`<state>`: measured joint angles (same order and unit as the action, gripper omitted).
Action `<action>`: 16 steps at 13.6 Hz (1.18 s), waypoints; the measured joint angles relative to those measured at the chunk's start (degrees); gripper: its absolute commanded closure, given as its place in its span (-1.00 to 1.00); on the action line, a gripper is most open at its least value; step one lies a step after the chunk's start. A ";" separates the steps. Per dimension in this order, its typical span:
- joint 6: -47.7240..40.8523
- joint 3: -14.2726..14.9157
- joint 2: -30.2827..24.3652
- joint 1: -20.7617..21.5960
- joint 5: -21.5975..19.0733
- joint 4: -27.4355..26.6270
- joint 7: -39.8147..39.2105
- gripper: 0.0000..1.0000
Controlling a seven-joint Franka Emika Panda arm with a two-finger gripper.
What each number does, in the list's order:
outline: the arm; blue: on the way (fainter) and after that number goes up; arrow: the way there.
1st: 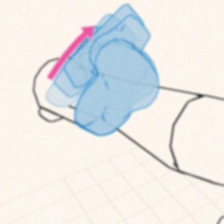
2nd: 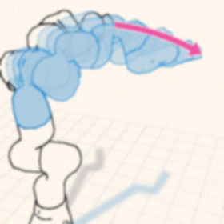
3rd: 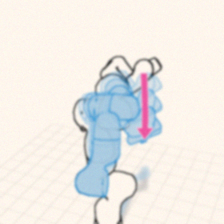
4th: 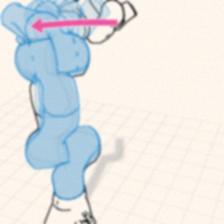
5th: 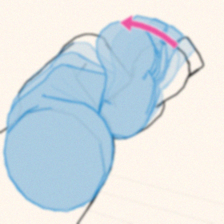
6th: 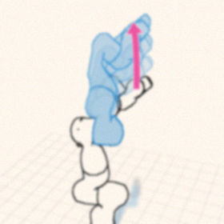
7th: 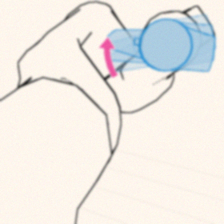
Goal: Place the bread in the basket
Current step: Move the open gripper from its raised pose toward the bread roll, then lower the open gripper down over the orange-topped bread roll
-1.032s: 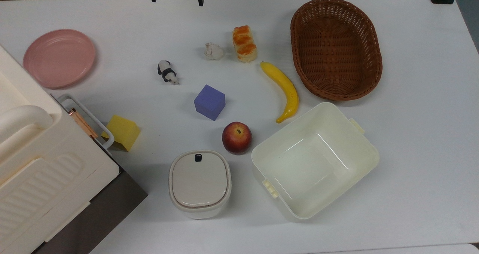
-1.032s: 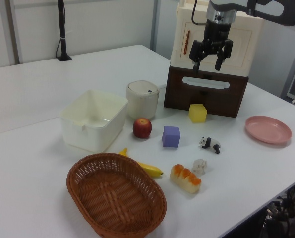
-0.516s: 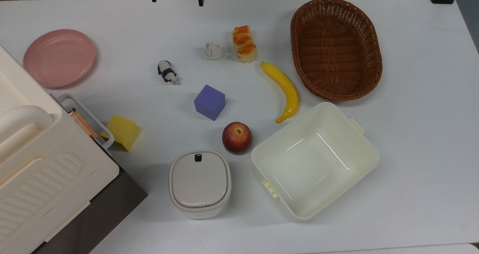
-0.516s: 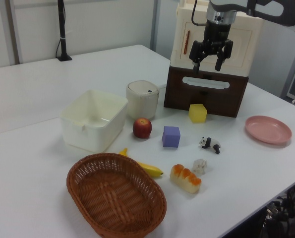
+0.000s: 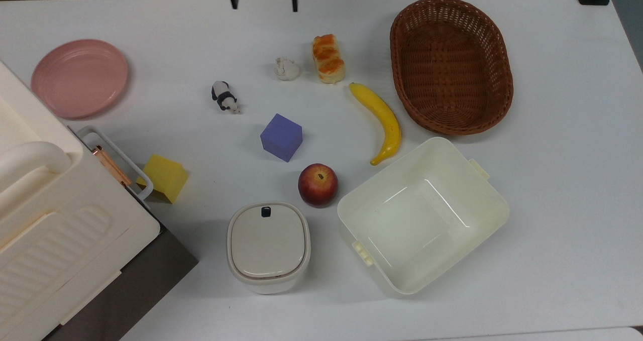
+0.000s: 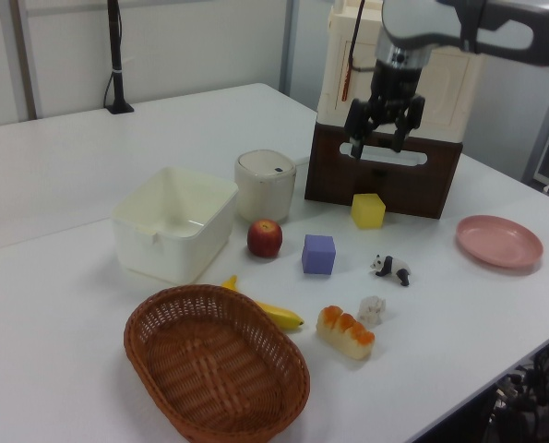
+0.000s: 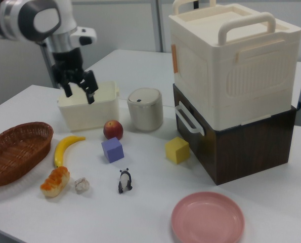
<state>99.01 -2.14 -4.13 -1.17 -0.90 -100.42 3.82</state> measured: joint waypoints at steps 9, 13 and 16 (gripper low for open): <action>7.54 3.27 -15.42 10.81 0.20 -24.83 0.07 -1.00; 8.07 7.21 -15.74 16.23 0.22 -28.96 0.07 -1.00; 8.20 7.24 -15.30 16.41 0.23 -29.65 0.07 -1.00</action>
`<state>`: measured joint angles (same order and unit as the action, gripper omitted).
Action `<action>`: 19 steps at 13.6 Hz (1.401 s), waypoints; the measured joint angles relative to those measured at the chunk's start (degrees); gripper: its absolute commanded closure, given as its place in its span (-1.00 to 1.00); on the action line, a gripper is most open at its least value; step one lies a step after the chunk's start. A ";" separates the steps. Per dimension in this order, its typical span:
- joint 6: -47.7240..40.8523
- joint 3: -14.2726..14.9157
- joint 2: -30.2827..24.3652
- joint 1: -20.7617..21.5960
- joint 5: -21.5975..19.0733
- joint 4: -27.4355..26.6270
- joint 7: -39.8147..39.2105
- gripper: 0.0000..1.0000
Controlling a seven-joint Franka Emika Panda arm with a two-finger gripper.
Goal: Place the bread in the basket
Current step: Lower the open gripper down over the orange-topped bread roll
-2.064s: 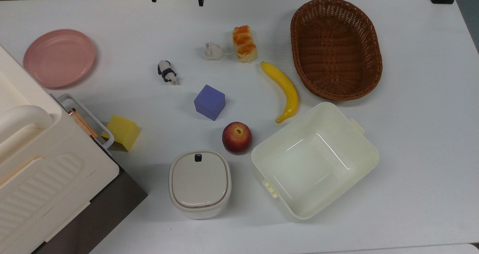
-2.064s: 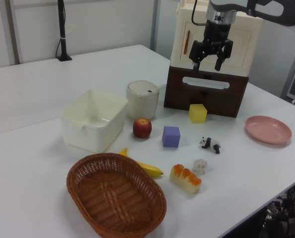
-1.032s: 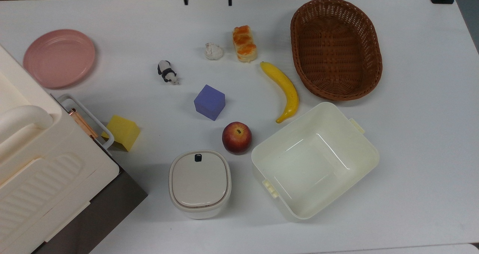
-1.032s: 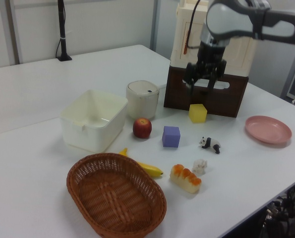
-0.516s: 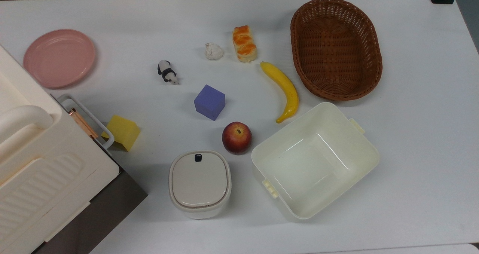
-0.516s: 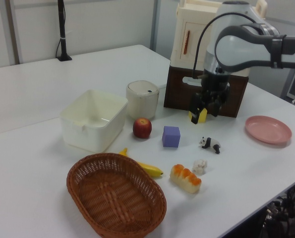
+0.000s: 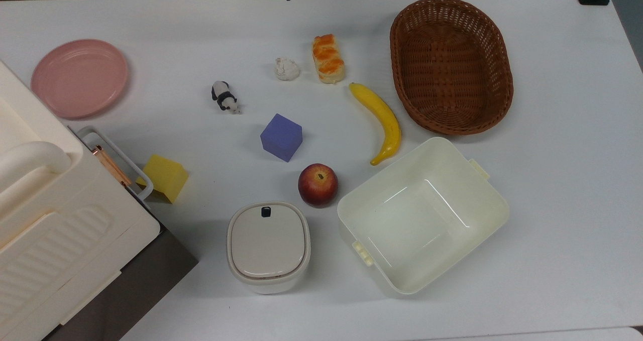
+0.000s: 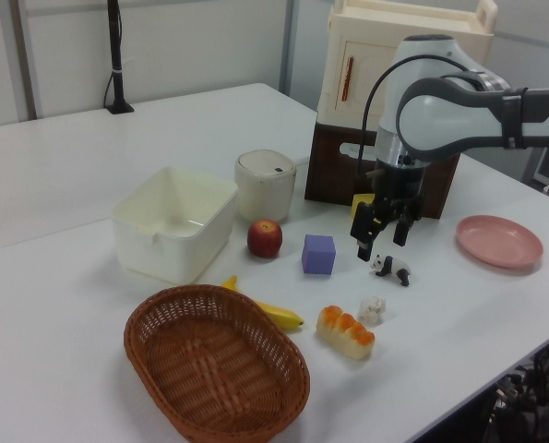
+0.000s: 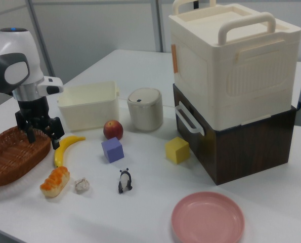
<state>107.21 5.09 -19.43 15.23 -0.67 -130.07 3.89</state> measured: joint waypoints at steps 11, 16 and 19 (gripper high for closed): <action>3.55 -2.94 9.60 0.93 0.00 0.08 0.00 -1.00; 8.91 -3.82 13.39 1.73 0.00 0.04 0.02 -1.00; 11.31 -3.82 16.00 2.82 0.00 -0.01 0.88 -1.00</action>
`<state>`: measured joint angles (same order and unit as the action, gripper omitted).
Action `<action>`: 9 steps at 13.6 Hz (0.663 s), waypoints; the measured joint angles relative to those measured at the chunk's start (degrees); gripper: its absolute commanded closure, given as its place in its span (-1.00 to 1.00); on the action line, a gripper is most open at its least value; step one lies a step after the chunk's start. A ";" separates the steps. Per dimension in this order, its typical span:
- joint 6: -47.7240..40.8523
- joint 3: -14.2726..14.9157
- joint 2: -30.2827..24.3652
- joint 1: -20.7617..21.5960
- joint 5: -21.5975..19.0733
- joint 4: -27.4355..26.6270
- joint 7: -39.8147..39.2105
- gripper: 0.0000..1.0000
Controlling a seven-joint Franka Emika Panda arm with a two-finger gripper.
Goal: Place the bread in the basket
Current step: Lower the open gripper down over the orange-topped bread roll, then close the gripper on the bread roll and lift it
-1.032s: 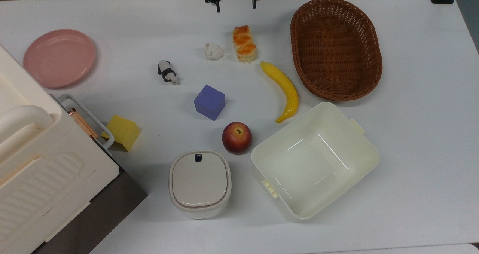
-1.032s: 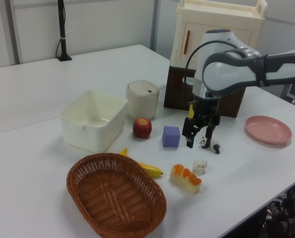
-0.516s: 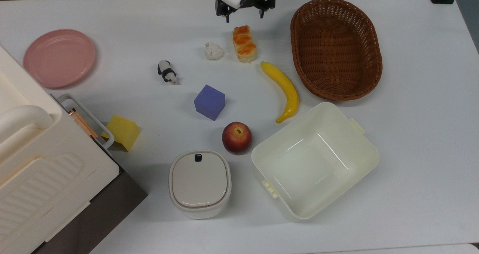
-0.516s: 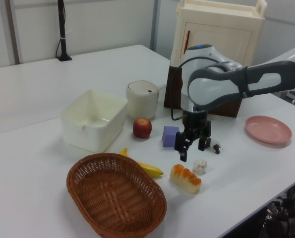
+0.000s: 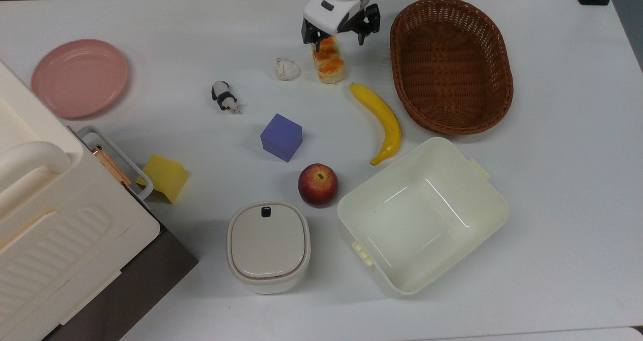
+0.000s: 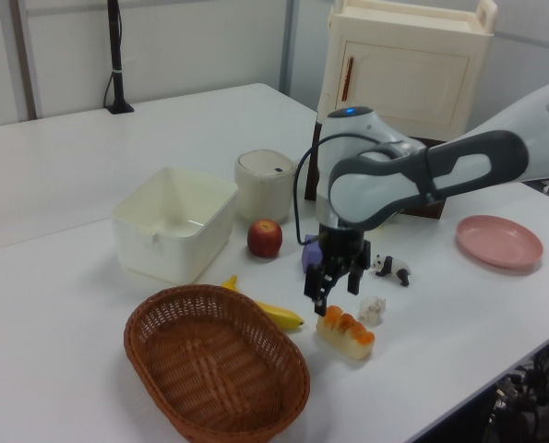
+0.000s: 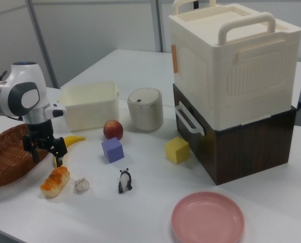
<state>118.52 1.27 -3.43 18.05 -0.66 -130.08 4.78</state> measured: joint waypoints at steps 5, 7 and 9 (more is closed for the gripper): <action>0.53 -0.01 2.76 1.00 0.13 0.08 0.42 -1.00; 0.53 -0.01 3.09 1.00 0.99 0.08 0.47 -1.00; 0.53 -0.01 3.25 1.10 1.35 0.08 0.48 -1.00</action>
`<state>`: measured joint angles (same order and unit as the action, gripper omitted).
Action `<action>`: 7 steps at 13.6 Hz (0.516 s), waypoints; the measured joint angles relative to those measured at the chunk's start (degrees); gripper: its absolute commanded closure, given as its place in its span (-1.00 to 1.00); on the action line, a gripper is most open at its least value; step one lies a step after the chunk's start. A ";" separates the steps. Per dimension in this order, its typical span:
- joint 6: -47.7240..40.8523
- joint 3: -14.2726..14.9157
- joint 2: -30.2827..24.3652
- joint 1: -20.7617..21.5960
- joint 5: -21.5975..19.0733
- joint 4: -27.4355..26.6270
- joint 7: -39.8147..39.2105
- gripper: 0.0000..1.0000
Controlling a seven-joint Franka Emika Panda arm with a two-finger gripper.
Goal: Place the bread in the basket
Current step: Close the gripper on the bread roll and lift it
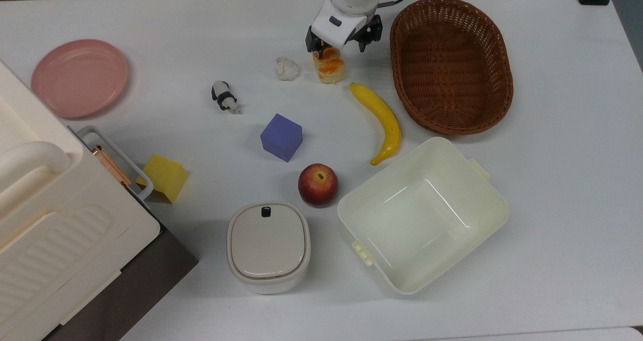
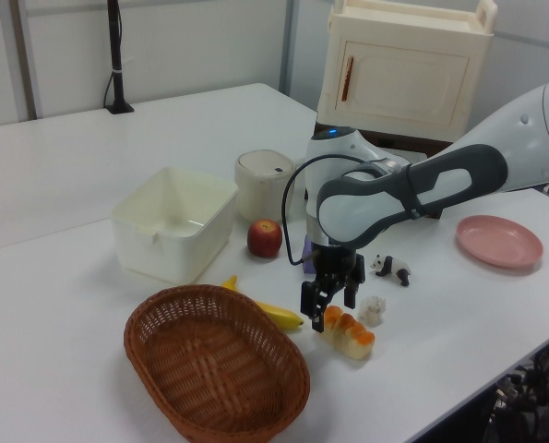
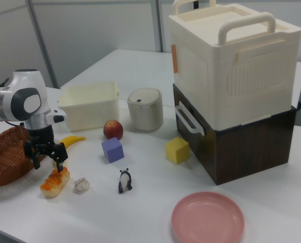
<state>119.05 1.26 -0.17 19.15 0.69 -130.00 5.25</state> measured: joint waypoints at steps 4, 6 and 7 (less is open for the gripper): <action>0.00 0.00 0.88 0.12 0.91 0.00 0.00 -1.00; 0.00 0.00 1.72 0.11 1.42 0.00 0.08 -1.00; 0.00 0.01 2.24 0.09 1.86 0.00 0.23 -1.00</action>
<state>119.05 1.27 2.07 19.24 2.55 -130.00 5.49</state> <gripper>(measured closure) 0.000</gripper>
